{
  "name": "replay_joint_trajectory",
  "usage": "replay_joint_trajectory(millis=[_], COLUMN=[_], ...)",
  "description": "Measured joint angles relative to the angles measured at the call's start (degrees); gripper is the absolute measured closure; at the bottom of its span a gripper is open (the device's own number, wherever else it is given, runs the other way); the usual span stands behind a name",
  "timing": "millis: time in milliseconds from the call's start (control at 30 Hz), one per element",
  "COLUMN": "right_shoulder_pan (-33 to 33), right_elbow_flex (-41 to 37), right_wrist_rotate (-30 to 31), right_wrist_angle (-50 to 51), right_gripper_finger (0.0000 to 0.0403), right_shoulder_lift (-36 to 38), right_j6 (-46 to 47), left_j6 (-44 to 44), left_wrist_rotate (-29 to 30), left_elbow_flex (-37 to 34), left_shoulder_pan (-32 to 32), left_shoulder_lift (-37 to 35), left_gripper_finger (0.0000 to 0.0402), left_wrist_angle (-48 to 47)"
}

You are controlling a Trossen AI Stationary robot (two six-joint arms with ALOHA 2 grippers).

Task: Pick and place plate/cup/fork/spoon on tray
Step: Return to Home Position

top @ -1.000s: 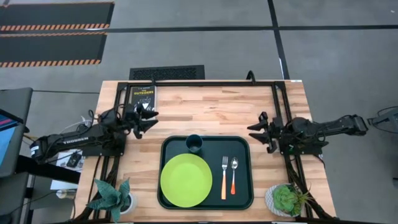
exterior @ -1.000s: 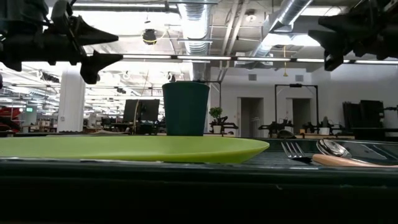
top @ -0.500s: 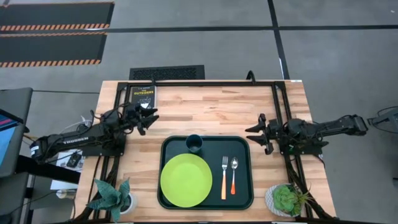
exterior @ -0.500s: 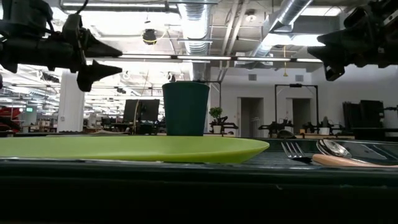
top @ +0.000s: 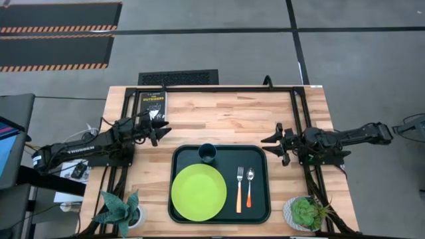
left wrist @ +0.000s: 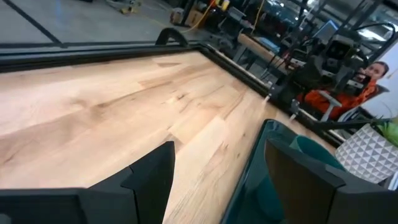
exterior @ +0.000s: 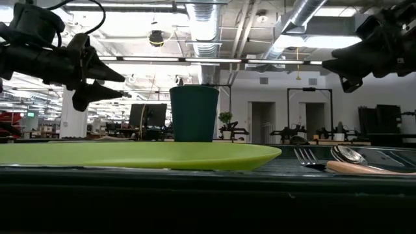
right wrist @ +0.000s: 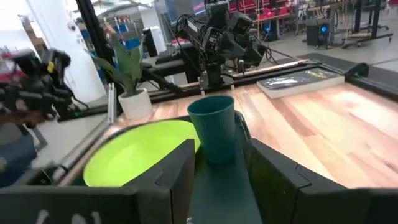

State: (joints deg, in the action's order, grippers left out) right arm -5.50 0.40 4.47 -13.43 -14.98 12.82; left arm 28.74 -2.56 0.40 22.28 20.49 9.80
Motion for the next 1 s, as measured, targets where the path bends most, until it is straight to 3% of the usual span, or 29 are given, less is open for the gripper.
replay_joint_trajectory(millis=[167, 267, 367, 567, 833, 1000], right_shoulder_pan=[0.0, -0.04, -0.02, 0.46, 1.41, 1.4], right_elbow_flex=[0.0, 0.0, 0.0, -0.02, -0.02, -0.02], right_wrist_rotate=[-0.04, -0.38, -4.2, -6.12, -6.12, -6.1], right_wrist_angle=[-3.64, -9.94, -13.5, -9.92, 1.55, 4.7], right_gripper_finger=[0.0234, 0.0233, 0.0232, 0.0234, 0.0231, 0.0233], right_shoulder_lift=[0.02, 0.08, 1.38, 6.53, 14.44, 14.79], right_j6=[3.84, 2.02, -2.73, -8.55, -9.92, -10.3], left_j6=[-0.48, -8.24, -15.14, -19.25, -21.5, -21.54], left_wrist_rotate=[-0.96, -8.49, -11.11, -8.36, -11.77, -8.13], left_elbow_flex=[-0.02, 0.05, 0.84, 0.11, 0.07, 0.02], left_shoulder_pan=[0.01, 0.0, -0.03, 0.09, 0.11, 0.11], left_shoulder_lift=[0.02, -0.02, -0.06, -0.07, -0.02, -0.02], left_gripper_finger=[0.0164, 0.0164, 0.0164, 0.0164, 0.0164, 0.0164], left_wrist_angle=[5.9, 14.48, 16.89, 14.69, 12.59, 12.62])
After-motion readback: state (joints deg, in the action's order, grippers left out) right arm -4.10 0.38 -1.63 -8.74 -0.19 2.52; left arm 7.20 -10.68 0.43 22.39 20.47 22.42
